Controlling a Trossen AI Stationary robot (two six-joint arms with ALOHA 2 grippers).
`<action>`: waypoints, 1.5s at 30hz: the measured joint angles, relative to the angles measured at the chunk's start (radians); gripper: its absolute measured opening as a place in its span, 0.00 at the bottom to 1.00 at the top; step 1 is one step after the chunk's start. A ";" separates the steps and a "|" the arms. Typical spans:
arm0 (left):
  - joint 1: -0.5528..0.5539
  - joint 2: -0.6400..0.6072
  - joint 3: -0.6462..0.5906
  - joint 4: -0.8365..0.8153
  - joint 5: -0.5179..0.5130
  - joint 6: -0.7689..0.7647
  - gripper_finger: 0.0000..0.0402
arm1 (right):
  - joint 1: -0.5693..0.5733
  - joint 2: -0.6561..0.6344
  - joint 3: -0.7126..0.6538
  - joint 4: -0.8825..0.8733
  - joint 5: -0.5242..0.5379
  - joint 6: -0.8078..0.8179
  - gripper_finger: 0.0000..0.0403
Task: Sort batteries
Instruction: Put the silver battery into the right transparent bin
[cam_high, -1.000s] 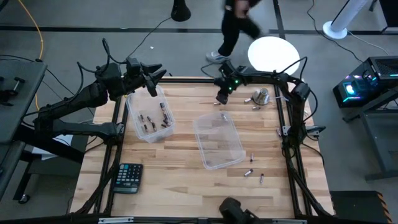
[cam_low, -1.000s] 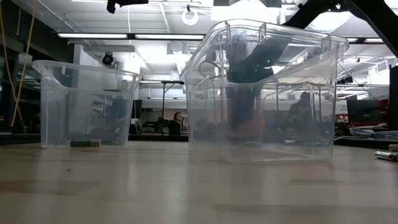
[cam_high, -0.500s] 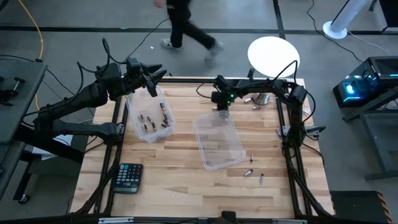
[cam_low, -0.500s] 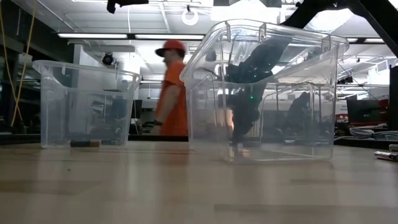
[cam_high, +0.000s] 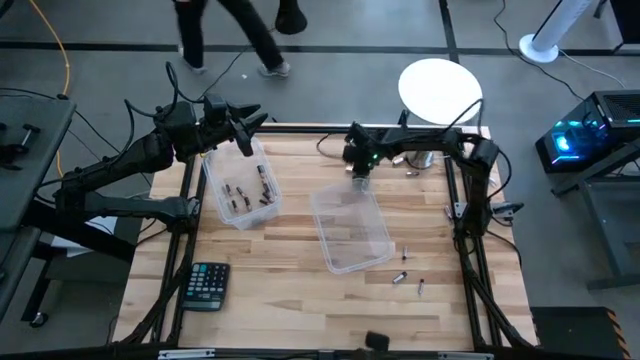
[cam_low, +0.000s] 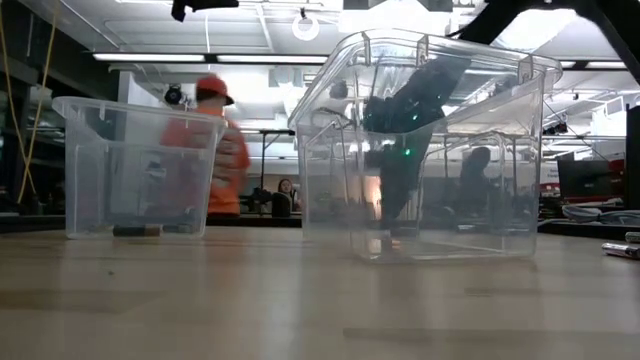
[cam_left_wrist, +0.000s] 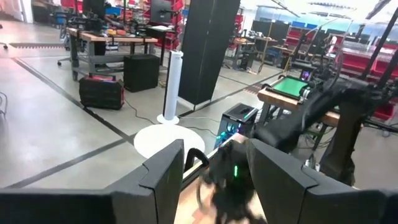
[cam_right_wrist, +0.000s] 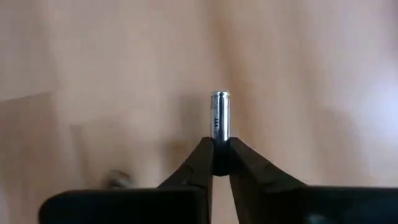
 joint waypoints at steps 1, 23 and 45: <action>0.000 0.000 0.000 0.000 0.000 0.008 0.42 | -0.016 -0.030 0.011 -0.001 0.017 0.007 0.07; 0.037 0.162 0.000 -0.048 0.299 0.232 0.42 | 0.534 -0.495 0.027 -0.299 0.006 0.876 0.09; -0.071 0.316 0.000 0.075 0.554 0.004 0.42 | 0.847 -0.630 0.027 -0.598 0.309 1.421 0.30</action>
